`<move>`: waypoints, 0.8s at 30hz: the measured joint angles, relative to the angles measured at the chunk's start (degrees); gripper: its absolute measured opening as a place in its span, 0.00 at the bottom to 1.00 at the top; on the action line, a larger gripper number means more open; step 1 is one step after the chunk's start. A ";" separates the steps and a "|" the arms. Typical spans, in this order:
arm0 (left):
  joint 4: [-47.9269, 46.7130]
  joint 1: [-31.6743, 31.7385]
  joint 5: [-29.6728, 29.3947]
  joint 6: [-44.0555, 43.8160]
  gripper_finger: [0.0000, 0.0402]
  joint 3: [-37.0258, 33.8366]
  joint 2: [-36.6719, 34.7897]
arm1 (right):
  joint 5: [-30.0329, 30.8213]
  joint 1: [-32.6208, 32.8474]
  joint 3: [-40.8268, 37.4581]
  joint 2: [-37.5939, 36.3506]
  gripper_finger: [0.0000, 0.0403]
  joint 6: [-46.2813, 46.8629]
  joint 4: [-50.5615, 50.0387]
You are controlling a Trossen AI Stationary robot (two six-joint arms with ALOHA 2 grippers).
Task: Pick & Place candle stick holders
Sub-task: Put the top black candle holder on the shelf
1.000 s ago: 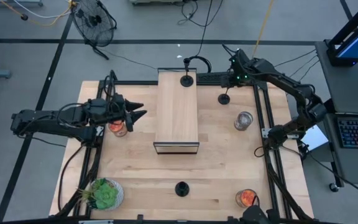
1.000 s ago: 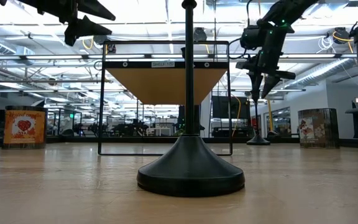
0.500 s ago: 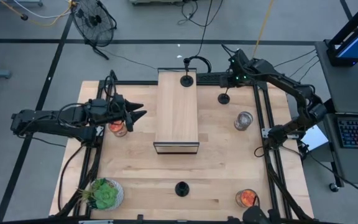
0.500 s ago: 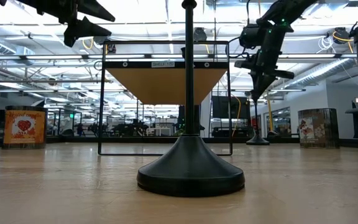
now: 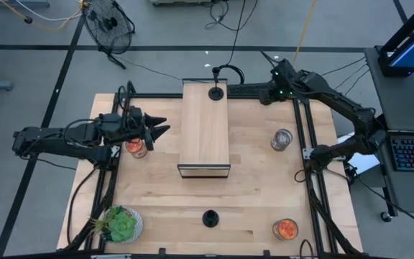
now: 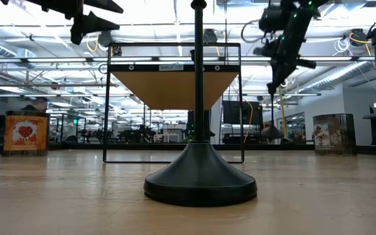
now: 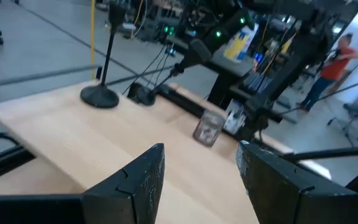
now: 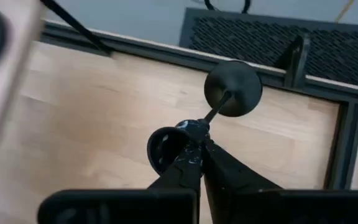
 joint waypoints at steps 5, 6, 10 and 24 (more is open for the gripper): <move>3.27 0.00 -3.47 0.09 0.52 0.00 -0.02 | -1.48 2.14 0.11 -4.40 0.00 2.22 0.07; 3.32 0.00 -4.52 0.11 0.52 0.00 0.00 | -1.71 2.67 0.11 -5.09 0.00 2.68 0.01; 3.48 0.00 -9.29 0.08 0.52 0.00 0.02 | -1.79 4.76 0.12 -7.44 0.00 4.22 -1.20; 3.56 0.00 -8.84 0.60 0.52 0.00 0.02 | -8.83 12.91 0.17 -12.26 0.00 9.74 -2.40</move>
